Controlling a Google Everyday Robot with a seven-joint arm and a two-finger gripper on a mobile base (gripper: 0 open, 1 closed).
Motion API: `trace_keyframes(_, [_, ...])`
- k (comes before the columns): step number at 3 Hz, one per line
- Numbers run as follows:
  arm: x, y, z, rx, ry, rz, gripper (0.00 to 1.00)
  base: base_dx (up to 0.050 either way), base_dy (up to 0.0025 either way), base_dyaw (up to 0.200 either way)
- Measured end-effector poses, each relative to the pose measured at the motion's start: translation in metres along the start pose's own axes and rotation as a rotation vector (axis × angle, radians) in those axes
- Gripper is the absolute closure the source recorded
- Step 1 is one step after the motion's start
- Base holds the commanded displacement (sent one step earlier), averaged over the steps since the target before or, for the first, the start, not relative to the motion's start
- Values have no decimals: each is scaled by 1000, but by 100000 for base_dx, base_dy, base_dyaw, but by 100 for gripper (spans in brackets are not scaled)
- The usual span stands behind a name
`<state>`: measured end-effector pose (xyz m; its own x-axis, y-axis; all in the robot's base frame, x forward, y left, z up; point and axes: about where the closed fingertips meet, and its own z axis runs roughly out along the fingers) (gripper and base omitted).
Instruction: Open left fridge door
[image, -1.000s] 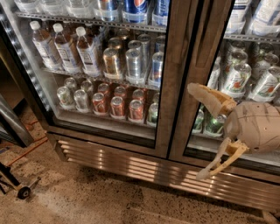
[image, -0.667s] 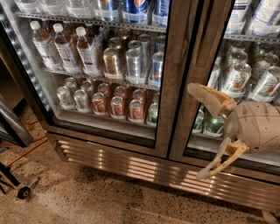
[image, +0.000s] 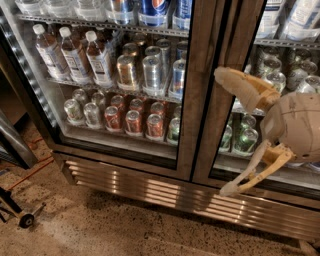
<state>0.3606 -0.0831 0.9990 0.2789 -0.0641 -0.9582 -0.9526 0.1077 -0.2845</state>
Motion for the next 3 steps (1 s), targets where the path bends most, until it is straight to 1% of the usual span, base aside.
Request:
trace_keyframes(1, [-34, 5, 9, 11, 23, -52, 0, 0, 0, 0])
trace_keyframes(2, [-36, 6, 10, 9, 25, -55, 0, 0, 0, 0])
trace_keyframes(3, [-29, 3, 10, 4, -11, 23, 0, 0, 0, 0])
